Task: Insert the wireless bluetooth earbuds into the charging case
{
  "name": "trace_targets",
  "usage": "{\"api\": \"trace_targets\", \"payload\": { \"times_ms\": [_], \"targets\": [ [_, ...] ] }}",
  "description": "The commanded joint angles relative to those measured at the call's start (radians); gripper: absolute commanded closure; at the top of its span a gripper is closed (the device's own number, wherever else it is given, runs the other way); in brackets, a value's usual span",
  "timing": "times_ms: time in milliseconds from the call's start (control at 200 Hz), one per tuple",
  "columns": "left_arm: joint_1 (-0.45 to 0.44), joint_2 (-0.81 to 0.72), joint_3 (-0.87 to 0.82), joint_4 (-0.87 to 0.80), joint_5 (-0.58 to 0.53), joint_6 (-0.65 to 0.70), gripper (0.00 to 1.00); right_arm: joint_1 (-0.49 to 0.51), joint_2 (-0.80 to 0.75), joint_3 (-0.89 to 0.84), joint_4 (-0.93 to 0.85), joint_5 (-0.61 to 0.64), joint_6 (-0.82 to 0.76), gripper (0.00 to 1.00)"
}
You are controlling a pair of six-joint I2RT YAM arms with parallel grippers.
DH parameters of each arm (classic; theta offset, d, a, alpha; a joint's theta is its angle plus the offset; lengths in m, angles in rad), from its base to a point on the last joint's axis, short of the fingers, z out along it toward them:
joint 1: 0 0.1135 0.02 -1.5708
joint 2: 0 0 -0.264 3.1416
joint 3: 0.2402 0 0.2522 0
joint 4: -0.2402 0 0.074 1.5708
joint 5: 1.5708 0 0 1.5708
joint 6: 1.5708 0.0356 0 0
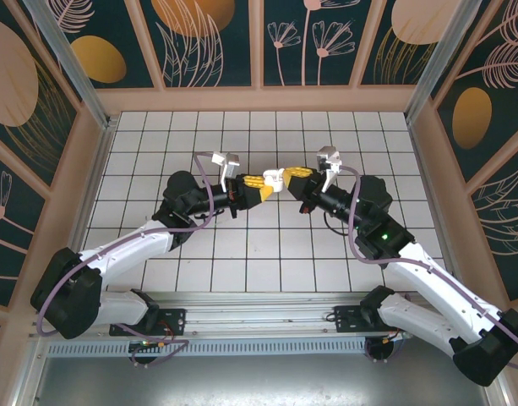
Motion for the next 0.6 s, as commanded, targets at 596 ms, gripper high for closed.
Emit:
{"api": "trace_targets", "payload": {
  "times_ms": [596],
  "targets": [
    [0.007,0.004,0.05,0.03,0.015,0.006,1.0,0.013,0.007,0.018,-0.078,-0.022,-0.003,1.0]
  ]
}}
